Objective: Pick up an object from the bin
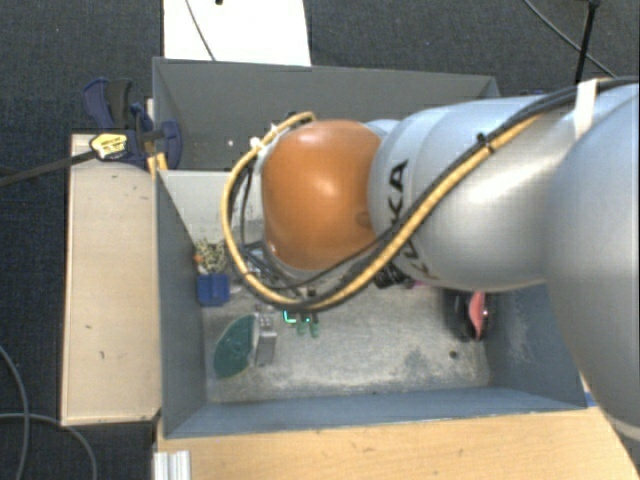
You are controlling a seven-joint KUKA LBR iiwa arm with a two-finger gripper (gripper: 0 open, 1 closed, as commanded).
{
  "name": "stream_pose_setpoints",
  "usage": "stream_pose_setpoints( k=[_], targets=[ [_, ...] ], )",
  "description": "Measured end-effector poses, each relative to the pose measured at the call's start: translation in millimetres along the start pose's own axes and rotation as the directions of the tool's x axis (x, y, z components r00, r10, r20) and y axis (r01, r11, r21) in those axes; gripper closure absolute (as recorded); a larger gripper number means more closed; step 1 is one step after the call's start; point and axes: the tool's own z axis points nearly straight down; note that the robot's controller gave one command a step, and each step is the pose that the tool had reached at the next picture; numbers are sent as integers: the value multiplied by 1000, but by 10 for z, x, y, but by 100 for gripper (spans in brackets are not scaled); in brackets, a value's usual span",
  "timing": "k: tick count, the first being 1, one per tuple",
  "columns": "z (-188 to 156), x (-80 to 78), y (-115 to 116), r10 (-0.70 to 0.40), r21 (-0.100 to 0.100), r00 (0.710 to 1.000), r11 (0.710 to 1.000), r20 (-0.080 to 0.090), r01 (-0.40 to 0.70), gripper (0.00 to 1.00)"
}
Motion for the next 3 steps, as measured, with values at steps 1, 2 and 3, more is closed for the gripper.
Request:
stream_pose_setpoints(
  k=[1, 2, 3],
  targets=[
    [1127, -189, -60, 64, 2, 998, 998, 0, -64, 0],
    [1088, -206, -55, 70, -1, 998, 998, 6, -70, 100],
    [-166, -252, -173, 119, -6, 993, 993, 15, -119, 100]
  ],
)
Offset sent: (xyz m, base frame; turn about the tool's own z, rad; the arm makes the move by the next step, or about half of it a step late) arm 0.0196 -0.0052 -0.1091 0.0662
